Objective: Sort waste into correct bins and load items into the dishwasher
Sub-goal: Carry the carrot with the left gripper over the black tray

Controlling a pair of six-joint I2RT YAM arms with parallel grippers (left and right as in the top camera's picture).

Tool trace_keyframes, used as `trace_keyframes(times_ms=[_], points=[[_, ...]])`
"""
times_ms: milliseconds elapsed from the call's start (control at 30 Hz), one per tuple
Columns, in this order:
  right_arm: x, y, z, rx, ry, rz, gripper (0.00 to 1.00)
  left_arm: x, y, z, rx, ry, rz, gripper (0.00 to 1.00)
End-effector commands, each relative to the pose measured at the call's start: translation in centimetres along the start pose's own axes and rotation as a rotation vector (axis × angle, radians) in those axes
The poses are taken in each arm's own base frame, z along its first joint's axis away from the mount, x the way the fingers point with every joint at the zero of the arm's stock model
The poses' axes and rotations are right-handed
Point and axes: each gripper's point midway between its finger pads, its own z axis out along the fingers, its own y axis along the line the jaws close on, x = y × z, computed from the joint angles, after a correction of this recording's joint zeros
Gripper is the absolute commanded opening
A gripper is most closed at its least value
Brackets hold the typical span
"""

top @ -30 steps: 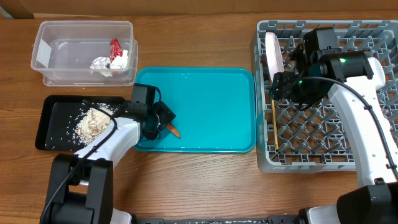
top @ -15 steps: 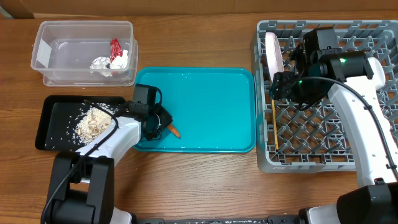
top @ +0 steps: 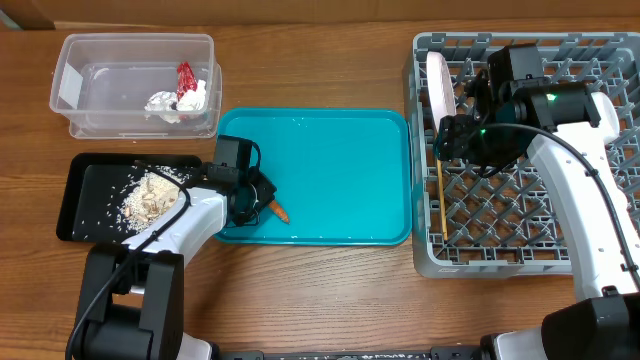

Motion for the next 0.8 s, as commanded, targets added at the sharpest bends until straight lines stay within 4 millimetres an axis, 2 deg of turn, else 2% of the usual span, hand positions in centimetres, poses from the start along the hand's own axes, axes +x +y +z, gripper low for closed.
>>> trace_keyframes(times_ms=[0,67,200,300,400,567,667,767], points=[[-0.1,0.4,-1.0,-0.013,-0.03,-0.008,0.75,0.0,2.1,0.9,-0.073,0.002,0.023,0.12],[-0.1,0.4,-1.0,-0.013,-0.03,-0.008,0.75,-0.6,2.6,0.3,-0.077,0.0,0.001,0.06],[-0.1,0.4,-1.0,-0.012,-0.029,-0.008,0.75,-2.0,2.2,-1.4,-0.051,-0.035,0.021,0.04],[0.0,0.4,-1.0,-0.012,-0.027,-0.008,0.75,-3.6,1.5,-3.6,-0.024,-0.089,0.057,0.04],[0.1,0.3,-1.0,-0.01,-0.023,-0.01,0.75,-5.6,1.7,-6.7,-0.03,-0.166,0.074,0.04],[0.2,-0.3,-1.0,0.024,-0.021,-0.009,0.75,-8.9,3.5,-10.5,-0.029,-0.282,-0.001,0.04],[0.2,-0.3,-1.0,0.024,-0.021,-0.009,0.75,-10.7,5.0,-11.5,-0.035,-0.325,-0.055,0.04],[0.2,-0.3,-1.0,0.024,-0.019,-0.009,0.75,-12.7,7.6,-12.1,-0.086,-0.379,-0.13,0.04]])
